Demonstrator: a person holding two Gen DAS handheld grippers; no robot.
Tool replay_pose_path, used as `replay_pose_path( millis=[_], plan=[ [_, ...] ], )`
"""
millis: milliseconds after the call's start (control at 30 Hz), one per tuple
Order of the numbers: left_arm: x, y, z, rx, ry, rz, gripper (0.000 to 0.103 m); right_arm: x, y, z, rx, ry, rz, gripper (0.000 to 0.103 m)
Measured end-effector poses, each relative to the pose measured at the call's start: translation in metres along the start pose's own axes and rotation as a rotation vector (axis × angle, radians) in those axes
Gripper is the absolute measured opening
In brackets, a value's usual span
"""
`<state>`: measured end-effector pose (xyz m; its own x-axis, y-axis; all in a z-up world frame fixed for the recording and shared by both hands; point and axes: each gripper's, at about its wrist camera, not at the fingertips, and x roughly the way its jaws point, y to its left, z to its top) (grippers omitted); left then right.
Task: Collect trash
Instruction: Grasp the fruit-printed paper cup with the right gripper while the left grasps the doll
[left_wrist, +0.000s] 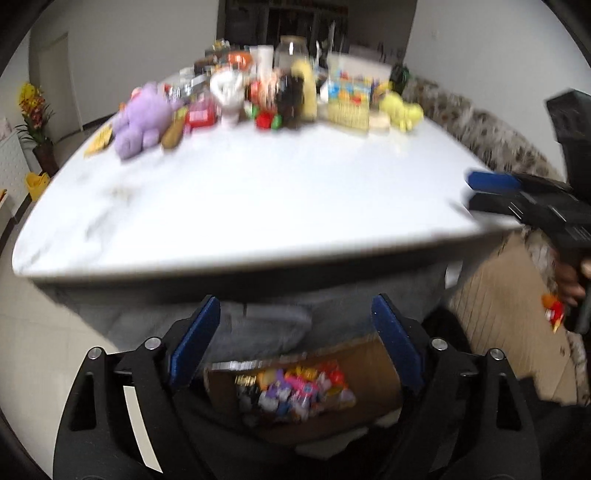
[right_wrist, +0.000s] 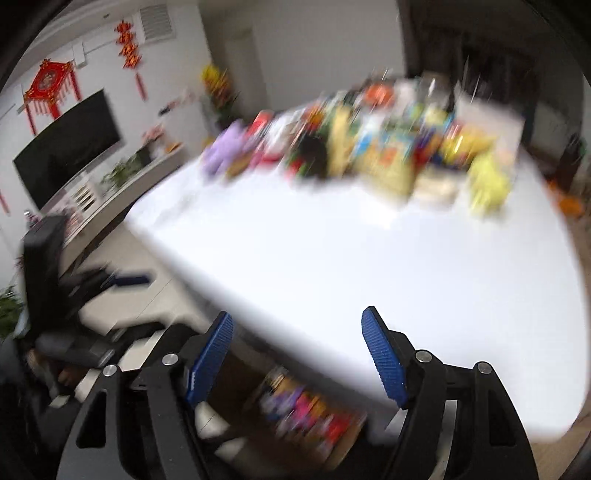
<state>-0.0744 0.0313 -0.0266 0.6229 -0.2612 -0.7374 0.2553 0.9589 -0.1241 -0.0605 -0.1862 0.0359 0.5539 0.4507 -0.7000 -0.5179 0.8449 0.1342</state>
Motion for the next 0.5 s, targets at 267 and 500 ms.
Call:
replay_pose_path(
  millis=[267, 500],
  plan=[
    [0.024, 0.006, 0.056, -0.110, -0.065, -0.019, 0.085, 0.093, -0.068, 0.113, 0.003, -0.057, -0.144, 0.075],
    [0.053, 0.014, 0.099, -0.115, -0.079, 0.035, 0.085, 0.144, -0.080, 0.127, -0.024, 0.039, -0.086, 0.052]
  ],
)
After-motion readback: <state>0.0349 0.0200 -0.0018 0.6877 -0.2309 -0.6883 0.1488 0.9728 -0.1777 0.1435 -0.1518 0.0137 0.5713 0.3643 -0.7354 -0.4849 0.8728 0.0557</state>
